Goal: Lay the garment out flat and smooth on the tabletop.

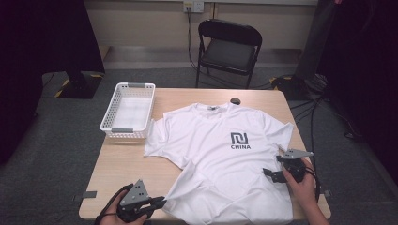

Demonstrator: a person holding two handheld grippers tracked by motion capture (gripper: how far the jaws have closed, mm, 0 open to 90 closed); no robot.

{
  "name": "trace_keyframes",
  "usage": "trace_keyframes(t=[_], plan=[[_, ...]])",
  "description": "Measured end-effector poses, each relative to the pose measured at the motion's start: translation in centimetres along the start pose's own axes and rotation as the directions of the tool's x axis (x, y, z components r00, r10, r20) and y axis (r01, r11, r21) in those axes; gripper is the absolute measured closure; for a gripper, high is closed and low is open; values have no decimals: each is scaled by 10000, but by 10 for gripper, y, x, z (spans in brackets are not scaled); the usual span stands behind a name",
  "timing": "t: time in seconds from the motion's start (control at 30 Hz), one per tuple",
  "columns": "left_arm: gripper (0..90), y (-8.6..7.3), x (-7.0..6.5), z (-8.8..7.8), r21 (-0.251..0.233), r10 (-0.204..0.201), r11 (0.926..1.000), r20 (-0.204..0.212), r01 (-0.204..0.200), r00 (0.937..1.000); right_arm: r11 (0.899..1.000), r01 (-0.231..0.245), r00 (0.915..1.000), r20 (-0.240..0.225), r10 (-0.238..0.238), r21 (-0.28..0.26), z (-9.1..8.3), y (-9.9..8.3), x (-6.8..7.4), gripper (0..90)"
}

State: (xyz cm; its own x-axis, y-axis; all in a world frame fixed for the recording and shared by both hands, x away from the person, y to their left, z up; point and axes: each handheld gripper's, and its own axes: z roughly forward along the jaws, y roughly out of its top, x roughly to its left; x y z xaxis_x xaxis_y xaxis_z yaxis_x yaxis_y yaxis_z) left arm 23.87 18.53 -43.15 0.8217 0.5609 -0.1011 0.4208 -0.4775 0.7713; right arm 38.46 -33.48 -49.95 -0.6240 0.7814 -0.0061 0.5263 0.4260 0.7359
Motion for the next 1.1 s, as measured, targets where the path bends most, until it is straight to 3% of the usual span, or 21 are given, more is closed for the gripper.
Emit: trace_keyframes(t=[0.2,0.37,0.57,0.63,0.7,0.77,0.87,1.1], plan=[[839,-9,-10,-9,-3,-71,10000,-78,71,9999,10000,-2,10000,0,2,2,0,0,0,132],[828,-10,-8,-10,-194,-131,9997,-161,128,9998,10000,-3,10000,0,3,1,0,0,0,132],[802,-9,-1,-10,-376,-223,9990,19,223,9997,10000,-3,10000,-1,3,-1,0,0,0,132],[697,-7,2,-11,-432,-116,9990,-86,113,9999,10000,-3,10000,-1,3,0,0,0,0,132],[503,-4,7,-10,-675,-168,9976,-312,147,9994,10000,-2,10000,0,2,-3,0,0,0,132],[476,1,10,-6,-581,119,9982,-399,-142,9991,10000,-2,10000,-1,2,1,0,0,0,132],[345,9,17,10,-387,9,9992,-407,-25,9992,10000,-1,10000,0,1,0,0,0,0,132],[346,28,32,51,-223,-21,9998,-158,18,9999,10000,-2,10000,-1,2,-1,0,0,0,132]])
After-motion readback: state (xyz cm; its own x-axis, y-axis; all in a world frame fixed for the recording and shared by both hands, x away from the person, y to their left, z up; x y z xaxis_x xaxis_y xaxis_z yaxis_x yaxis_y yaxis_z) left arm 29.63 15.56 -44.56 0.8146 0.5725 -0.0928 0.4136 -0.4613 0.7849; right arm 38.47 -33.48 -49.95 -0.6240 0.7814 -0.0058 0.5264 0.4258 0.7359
